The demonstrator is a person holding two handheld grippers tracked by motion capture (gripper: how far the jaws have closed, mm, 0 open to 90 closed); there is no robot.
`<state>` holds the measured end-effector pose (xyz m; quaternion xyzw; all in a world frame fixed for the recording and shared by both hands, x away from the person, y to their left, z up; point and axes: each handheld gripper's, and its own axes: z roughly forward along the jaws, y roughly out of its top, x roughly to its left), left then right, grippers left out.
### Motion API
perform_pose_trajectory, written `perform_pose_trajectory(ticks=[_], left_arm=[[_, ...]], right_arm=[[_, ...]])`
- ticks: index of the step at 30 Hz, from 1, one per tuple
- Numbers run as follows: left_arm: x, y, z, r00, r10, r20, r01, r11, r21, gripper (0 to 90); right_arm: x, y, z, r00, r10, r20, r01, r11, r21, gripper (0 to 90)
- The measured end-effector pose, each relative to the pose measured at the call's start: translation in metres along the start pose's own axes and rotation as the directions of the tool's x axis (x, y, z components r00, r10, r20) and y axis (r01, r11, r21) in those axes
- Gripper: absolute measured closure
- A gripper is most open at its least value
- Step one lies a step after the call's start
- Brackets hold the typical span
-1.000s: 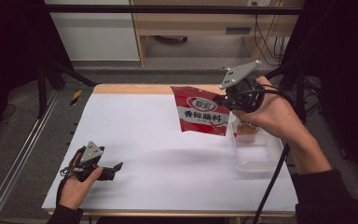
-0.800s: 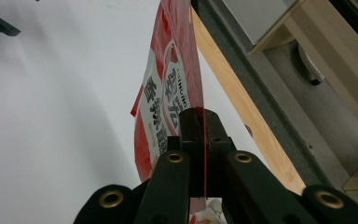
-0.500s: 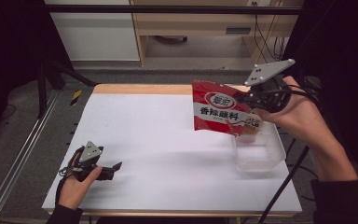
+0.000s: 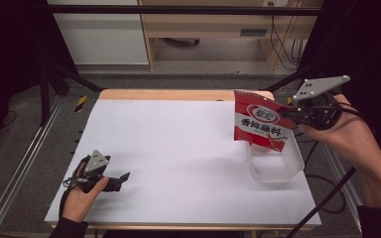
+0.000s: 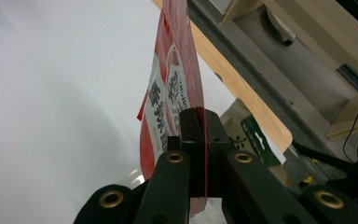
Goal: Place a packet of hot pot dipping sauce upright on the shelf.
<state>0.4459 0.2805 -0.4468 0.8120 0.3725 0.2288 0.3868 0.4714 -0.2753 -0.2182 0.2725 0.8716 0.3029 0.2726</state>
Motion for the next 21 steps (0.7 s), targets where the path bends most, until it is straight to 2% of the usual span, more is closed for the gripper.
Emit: perform_pose_trajectory(ticks=[6, 13, 21], left_arm=[[-0.002, 0.0, 0.001, 1.0, 0.006, 0.005, -0.006, 1.0, 0.003, 5.9], [-0.003, 0.0, 0.002, 1.0, 0.007, 0.006, -0.007, 1.0, 0.003, 5.9], [-0.002, 0.0, 0.002, 0.9999, 0.015, 0.009, -0.015, 0.9999, 0.009, 5.9]], right_arm=[[-0.005, -0.018, -0.002, 0.9996, 0.027, 0.004, -0.028, 0.999, 0.035, 90.0], [-0.009, -0.029, -0.006, 0.9992, 0.041, 0.002, -0.041, 0.996, 0.077, 90.0], [-0.014, -0.04, 0.001, 0.9986, 0.051, -0.011, -0.049, 0.99, 0.134, 90.0]])
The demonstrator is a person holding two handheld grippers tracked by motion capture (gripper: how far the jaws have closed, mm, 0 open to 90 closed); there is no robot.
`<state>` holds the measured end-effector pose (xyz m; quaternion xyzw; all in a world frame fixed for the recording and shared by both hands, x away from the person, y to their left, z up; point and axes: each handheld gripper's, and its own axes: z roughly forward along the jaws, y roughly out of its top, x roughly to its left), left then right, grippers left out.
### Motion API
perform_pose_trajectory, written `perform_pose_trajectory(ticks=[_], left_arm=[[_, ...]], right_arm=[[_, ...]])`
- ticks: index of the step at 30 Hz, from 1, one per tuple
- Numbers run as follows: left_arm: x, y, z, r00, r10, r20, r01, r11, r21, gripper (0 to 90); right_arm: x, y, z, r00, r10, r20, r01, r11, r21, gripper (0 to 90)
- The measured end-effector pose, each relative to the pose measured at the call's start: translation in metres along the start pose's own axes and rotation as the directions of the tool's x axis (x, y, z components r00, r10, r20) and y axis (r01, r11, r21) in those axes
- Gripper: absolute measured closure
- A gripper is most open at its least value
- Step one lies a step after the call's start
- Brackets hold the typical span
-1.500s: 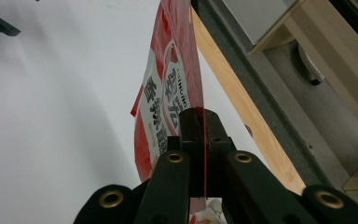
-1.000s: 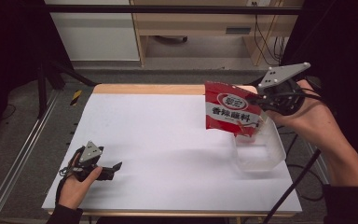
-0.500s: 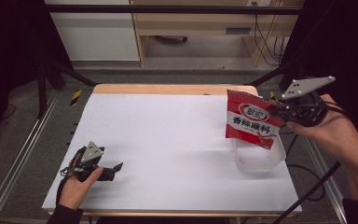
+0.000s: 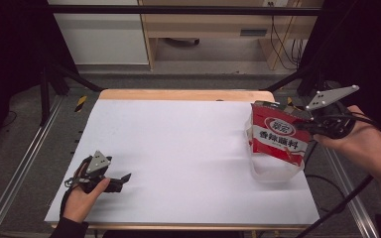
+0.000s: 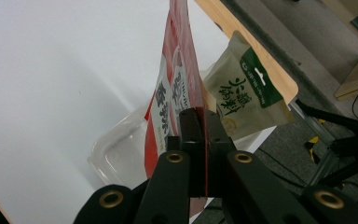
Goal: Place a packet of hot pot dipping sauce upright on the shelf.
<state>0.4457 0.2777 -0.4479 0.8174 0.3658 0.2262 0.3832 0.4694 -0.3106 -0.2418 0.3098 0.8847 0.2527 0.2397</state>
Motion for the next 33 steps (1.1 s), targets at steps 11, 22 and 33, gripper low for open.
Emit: perform_pose_trajectory(ticks=[11, 22, 33], left_arm=[[0.0, 0.0, 0.0, 1.0, -0.004, 0.0, 0.004, 1.0, -0.005, 5.9], [0.0, 0.0, 0.0, 1.0, -0.002, 0.002, 0.002, 1.0, -0.005, 5.9], [0.0, 0.0, 0.0, 1.0, 0.0, 0.006, 0.0, 1.0, -0.003, 5.9]], right_arm=[[0.001, -0.002, 0.015, 0.9998, 0.007, -0.019, -0.006, 0.999, 0.036, 90.0], [0.001, -0.007, 0.025, 0.9991, 0.018, -0.038, -0.016, 0.999, 0.046, 90.0], [-0.002, -0.015, 0.031, 0.9981, 0.042, -0.045, -0.041, 0.999, 0.028, 90.0]])
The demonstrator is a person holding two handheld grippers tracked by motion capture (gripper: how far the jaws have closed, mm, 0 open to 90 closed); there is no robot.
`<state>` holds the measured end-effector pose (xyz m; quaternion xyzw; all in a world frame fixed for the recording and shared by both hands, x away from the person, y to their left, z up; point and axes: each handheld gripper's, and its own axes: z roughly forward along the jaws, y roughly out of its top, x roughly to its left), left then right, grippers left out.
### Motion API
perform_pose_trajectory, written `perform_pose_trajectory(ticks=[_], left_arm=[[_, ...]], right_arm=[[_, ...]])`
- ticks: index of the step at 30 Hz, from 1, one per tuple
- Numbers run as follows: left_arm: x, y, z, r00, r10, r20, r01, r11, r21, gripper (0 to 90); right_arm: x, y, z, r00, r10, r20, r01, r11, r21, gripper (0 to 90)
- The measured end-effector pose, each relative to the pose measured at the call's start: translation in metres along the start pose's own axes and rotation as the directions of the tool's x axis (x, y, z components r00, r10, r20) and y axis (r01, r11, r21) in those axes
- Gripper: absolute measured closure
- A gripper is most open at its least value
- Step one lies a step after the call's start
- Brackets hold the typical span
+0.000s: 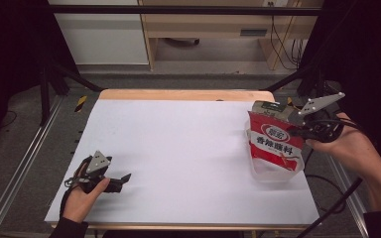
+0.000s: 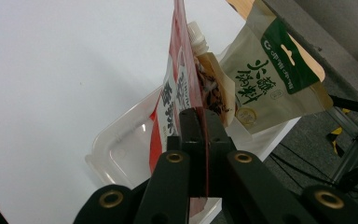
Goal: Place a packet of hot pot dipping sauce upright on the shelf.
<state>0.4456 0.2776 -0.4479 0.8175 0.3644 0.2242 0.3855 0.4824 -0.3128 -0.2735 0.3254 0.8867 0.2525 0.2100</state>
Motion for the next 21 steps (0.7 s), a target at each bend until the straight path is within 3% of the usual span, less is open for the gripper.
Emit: perform_pose_trajectory(ticks=[13, 21], left_arm=[[-0.002, 0.0, 0.002, 1.0, 0.007, 0.006, -0.007, 1.0, 0.007, 5.9], [-0.002, 0.0, 0.001, 1.0, 0.007, 0.006, -0.007, 1.0, 0.006, 5.9]], right_arm=[[-0.005, -0.017, -0.003, 0.9996, 0.029, -0.003, -0.029, 1.0, -0.005, 89.8], [-0.006, -0.02, -0.004, 0.9993, 0.037, 0.008, -0.038, 0.998, 0.045, 89.2]])
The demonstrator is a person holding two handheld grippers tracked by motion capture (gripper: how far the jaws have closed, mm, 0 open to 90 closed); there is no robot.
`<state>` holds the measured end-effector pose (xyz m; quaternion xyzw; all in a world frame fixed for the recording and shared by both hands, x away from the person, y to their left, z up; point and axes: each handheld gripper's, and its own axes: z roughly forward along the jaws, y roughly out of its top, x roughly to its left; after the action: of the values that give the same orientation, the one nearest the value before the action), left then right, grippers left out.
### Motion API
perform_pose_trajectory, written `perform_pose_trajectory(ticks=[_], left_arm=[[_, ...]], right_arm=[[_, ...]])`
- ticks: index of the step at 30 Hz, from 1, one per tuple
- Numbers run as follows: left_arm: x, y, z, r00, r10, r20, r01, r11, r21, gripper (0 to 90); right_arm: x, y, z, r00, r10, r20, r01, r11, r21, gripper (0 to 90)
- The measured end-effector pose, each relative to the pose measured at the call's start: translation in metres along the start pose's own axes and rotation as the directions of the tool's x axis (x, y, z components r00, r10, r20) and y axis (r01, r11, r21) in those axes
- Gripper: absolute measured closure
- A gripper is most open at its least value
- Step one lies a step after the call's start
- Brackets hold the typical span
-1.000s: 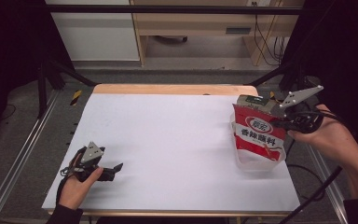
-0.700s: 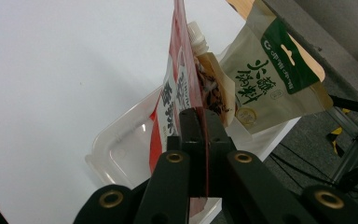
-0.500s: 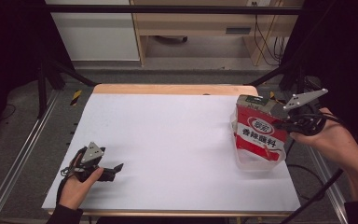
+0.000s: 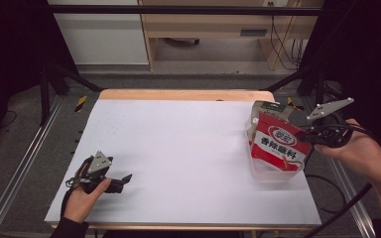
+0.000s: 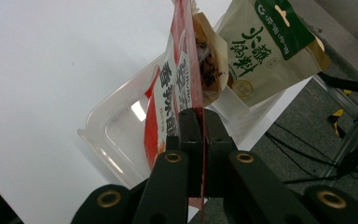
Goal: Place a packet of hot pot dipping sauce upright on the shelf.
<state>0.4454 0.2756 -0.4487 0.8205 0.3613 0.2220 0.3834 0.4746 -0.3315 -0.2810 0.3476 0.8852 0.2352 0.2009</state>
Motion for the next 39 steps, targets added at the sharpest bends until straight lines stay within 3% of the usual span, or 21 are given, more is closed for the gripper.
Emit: perform_pose_trajectory(ticks=[5, 12, 13, 18, 23, 32, 39], left_arm=[[0.001, 0.0, 0.0, 1.0, -0.004, -0.001, 0.004, 1.0, -0.002, 5.9], [0.0, 0.0, 0.0, 1.0, 0.0, 0.001, 0.0, 1.0, -0.001, 5.9], [0.0, 0.0, 0.0, 1.0, 0.0, 0.002, 0.0, 1.0, -0.001, 5.9], [0.0, 0.0, 0.0, 1.0, 0.0, 0.002, 0.0, 1.0, 0.001, 5.9], [0.0, 0.0, 0.0, 1.0, -0.002, 0.001, 0.002, 1.0, -0.002, 5.9], [0.0, 0.0, -0.001, 1.0, -0.003, -0.001, 0.003, 1.0, -0.005, 5.9], [0.001, 0.0, -0.001, 1.0, -0.003, -0.002, 0.003, 1.0, -0.007, 5.9]], right_arm=[[0.0, 0.002, 0.001, 1.0, 0.004, -0.003, -0.004, 1.0, 0.017, 86.1], [0.003, 0.003, 0.003, 0.9998, -0.009, 0.016, 0.008, 1.0, 0.017, 64.7], [0.003, 0.005, 0.002, 0.9995, -0.008, 0.029, 0.008, 1.0, 0.002, 57.4], [0.007, 0.013, -0.002, 0.9972, -0.025, 0.07, 0.03, 0.997, -0.066, 40.5], [0.016, 0.026, -0.004, 0.9938, -0.04, 0.103, 0.053, 0.991, -0.122, 29.6], [0.05, 0.06, -0.012, 0.9895, -0.08, 0.121, 0.105, 0.971, -0.216, 21.0], [0.085, 0.079, -0.005, 0.9885, -0.111, 0.103, 0.137, 0.945, -0.298, 17.9]])
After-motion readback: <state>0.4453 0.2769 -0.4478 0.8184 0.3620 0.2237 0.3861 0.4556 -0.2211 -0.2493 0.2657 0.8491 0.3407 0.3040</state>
